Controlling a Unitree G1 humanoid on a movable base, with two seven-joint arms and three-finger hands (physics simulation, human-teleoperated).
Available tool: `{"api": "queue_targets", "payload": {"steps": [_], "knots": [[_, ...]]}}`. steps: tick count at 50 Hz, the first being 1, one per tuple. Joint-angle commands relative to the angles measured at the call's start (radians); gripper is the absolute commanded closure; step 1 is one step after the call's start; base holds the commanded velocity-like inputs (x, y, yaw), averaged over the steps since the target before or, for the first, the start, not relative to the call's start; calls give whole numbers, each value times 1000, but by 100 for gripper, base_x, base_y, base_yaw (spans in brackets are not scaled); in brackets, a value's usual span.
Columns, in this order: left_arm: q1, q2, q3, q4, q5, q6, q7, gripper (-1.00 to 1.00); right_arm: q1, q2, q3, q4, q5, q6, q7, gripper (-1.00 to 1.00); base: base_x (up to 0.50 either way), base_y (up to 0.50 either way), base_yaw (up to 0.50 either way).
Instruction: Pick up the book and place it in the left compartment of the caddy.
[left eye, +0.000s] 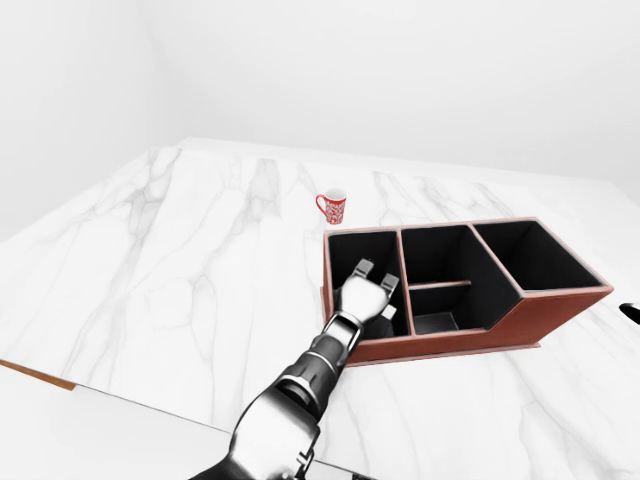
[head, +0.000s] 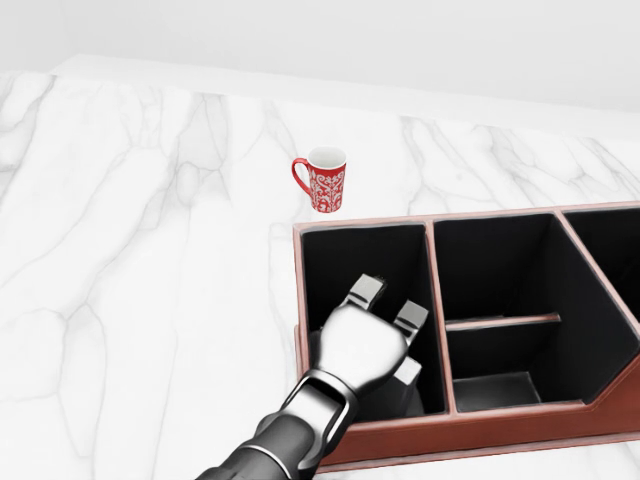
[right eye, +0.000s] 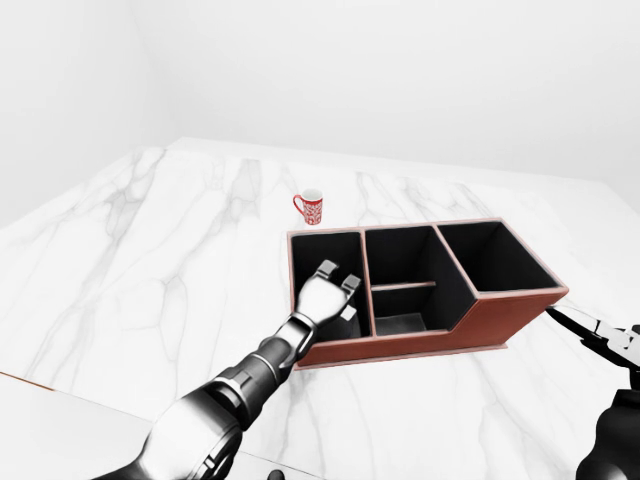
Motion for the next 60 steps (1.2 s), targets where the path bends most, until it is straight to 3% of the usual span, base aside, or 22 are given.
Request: {"api": "queue_targets", "payload": {"steps": [1, 11, 12, 15, 16, 21, 24, 30, 33, 35, 39, 41, 42, 45, 52, 54, 60], "knots": [[48, 9, -5, 27, 22, -4, 0, -100, -1, 1, 1, 3, -3, 0, 1, -100, 0, 0, 0], [41, 19, -8, 10, 23, 7, 0, -100, -1, -1, -2, 1, -3, 0, -3, -100, 0, 0, 0], [40, 21, -14, 5, 32, 31, 0, -100, -1, 1, 0, 6, -6, 0, -1, -100, 0, 0, 0], [36, 22, -10, -9, 22, 35, 0, -100, -1, 0, 1, 7, -6, 0, -2, -100, 0, 0, 0], [35, 24, -14, -27, 26, 57, 0, -100, -1, 0, 1, 6, -6, 0, -2, -100, 0, 0, 0], [32, 25, -15, -37, 18, 62, 0, -100, -1, 0, 2, 9, -7, 0, -2, -100, 0, 0, 0], [66, 40, -29, -202, 17, 80, 0, -100, -1, -1, 1, 7, -6, 0, -3, -100, 0, 0, 0], [160, 53, -58, -432, 50, 84, 0, -100, -1, -1, 2, 10, -7, 0, -2, -100, 0, 0, 0], [274, 67, -87, -706, 93, 88, 0, -100, 0, -1, 2, 10, -5, 0, -2, -100, 0, 0, 0], [350, 78, -105, -884, 120, 74, 0, -100, 1, -1, 1, 6, -4, 0, -2, -100, 0, 0, 0], [510, 96, -152, -1278, 181, 72, 0, -100, 0, -1, -2, 2, -3, 0, -2, -100, 0, 0, 0], [535, 98, -164, -1335, 214, 77, 0, -100, 0, -1, -1, 4, -5, 0, -1, -100, 0, 0, 0], [576, 111, -204, -1464, 291, 85, -46, -100, 0, -1, -2, 2, -5, 0, -1, -100, 0, 0, 0], [631, 112, -237, -1639, 323, 66, -145, -100, 0, 0, -1, 4, -7, 0, -1, -100, 0, 0, 0], [659, 104, -278, -1892, 348, 15, -306, -100, -1, 3, -1, 3, -9, 0, 2, -100, 0, 0, 0], [655, 104, -267, -1961, 330, -7, -346, -100, -1, 3, 2, 4, -9, 0, 2, -100, 0, 0, 0], [645, 106, -221, -2046, 294, -36, -374, -100, 0, 3, 3, -4, -6, 0, 1, -100, 0, 0, 0]]}}
